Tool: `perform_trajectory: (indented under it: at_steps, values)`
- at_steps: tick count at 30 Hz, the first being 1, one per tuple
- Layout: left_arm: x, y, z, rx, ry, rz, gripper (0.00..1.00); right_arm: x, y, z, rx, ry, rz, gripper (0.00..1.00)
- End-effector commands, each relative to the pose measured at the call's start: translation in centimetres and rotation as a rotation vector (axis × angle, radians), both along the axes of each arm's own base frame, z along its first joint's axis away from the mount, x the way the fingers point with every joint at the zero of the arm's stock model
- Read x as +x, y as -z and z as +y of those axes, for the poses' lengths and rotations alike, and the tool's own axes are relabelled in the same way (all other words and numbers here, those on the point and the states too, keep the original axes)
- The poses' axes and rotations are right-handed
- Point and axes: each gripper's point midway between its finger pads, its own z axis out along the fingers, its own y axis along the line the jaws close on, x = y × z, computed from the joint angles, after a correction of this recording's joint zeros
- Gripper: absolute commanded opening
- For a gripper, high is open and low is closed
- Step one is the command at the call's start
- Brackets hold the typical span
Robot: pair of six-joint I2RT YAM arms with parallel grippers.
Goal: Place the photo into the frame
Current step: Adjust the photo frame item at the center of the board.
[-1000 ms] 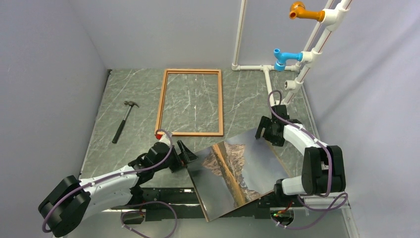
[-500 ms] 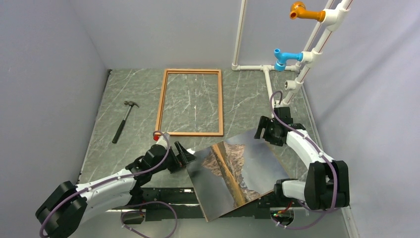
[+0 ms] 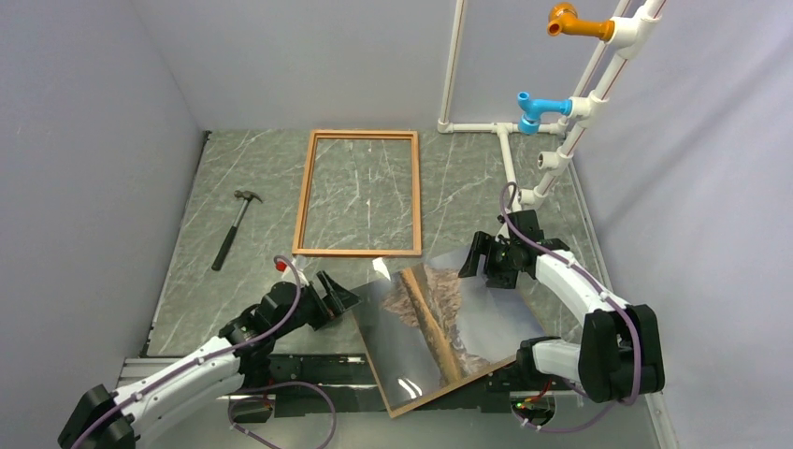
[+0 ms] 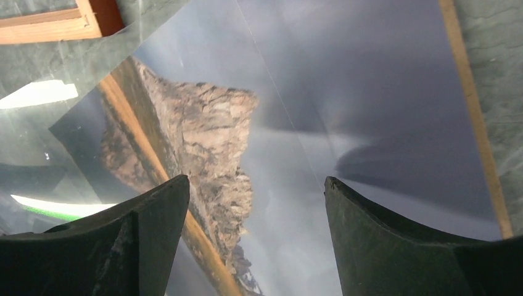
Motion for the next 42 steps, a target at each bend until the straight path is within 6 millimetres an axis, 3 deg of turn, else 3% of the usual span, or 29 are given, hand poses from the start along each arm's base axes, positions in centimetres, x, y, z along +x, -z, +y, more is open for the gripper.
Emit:
perform_trajectory:
  at_steps: [1,7,12,21,26,30,35,42]
  values:
    - [0.1,-1.7,1.0,0.018,-0.052,0.003,0.98,-0.3,-1.5,1.9,0.079,-0.040,-0.008,0.81]
    - [-0.6,-1.5,3.9,0.188,-0.098,0.051,0.99,1.1,-1.4,2.9,0.062,-0.063,-0.017,0.81]
    - [-1.7,-1.0,6.7,0.319,-0.155,0.125,1.00,3.6,-2.5,3.1,0.010,-0.073,-0.054,0.82]
    - [-2.4,-0.7,8.5,0.425,-0.178,0.175,0.99,6.3,-4.6,4.5,0.031,-0.113,-0.139,0.84]
    - [-2.1,-1.5,8.9,0.491,-0.150,0.148,0.99,7.1,-5.0,5.1,0.045,-0.129,-0.131,0.85]
    - [-1.0,-2.9,8.6,0.567,-0.078,0.068,0.99,6.3,-4.6,4.0,-0.004,-0.103,-0.117,0.86]
    - [0.9,-4.3,6.5,0.641,0.072,-0.036,0.99,4.3,-3.9,2.2,-0.070,-0.049,-0.089,0.86]
    - [3.7,-4.3,2.8,0.706,0.326,-0.112,0.99,1.5,-5.3,1.3,-0.069,-0.030,-0.115,0.88]
